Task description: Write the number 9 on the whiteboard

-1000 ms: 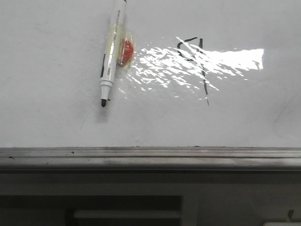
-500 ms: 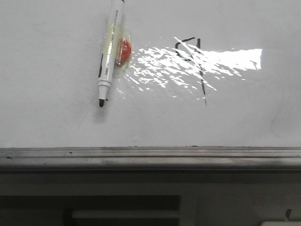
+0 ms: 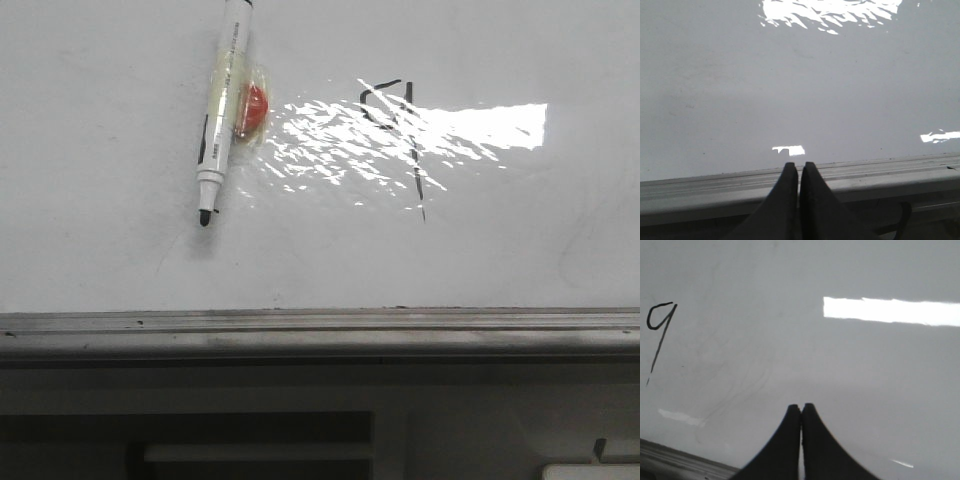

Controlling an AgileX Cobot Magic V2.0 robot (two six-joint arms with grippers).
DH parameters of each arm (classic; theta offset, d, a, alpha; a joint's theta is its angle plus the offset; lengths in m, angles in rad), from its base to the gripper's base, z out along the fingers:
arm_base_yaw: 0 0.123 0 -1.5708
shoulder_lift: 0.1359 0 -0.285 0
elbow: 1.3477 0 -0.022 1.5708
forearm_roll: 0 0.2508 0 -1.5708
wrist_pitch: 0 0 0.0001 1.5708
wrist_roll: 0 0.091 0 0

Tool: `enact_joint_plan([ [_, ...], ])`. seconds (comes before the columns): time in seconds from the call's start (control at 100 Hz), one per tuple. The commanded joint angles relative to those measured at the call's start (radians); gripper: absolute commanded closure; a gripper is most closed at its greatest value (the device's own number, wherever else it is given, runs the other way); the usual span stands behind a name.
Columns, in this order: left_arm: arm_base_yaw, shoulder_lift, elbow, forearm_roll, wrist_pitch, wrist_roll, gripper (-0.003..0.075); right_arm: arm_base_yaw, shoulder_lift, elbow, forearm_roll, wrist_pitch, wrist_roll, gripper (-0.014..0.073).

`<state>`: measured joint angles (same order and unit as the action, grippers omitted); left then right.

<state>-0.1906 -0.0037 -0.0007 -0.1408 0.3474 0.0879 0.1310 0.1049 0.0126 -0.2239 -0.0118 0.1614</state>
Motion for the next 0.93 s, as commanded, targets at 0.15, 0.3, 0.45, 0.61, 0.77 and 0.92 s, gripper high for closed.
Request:
enact_joint_plan([
  [0.15, 0.002, -0.028, 0.019, -0.021, -0.033, -0.008, 0.0741, -0.036, -0.130, 0.027, 0.006, 0.181, -0.014, 0.0655],
  [0.3, 0.002, -0.028, 0.019, -0.021, -0.033, -0.008, 0.0741, -0.037, -0.131, 0.027, 0.004, 0.340, -0.014, 0.0655],
  [0.45, 0.002, -0.028, 0.019, -0.021, -0.033, -0.008, 0.0741, -0.037, -0.131, 0.027, 0.004, 0.330, -0.014, 0.0655],
  [0.61, 0.002, -0.028, 0.019, -0.021, -0.033, -0.008, 0.0741, -0.042, -0.131, 0.027, 0.004, 0.330, -0.014, 0.0655],
  [0.77, 0.002, -0.028, 0.019, -0.021, -0.033, -0.008, 0.0741, -0.042, -0.131, 0.027, 0.004, 0.330, -0.014, 0.0655],
  [0.92, 0.002, -0.028, 0.019, -0.021, -0.033, -0.008, 0.0741, -0.042, -0.131, 0.027, 0.004, 0.328, -0.014, 0.0655],
])
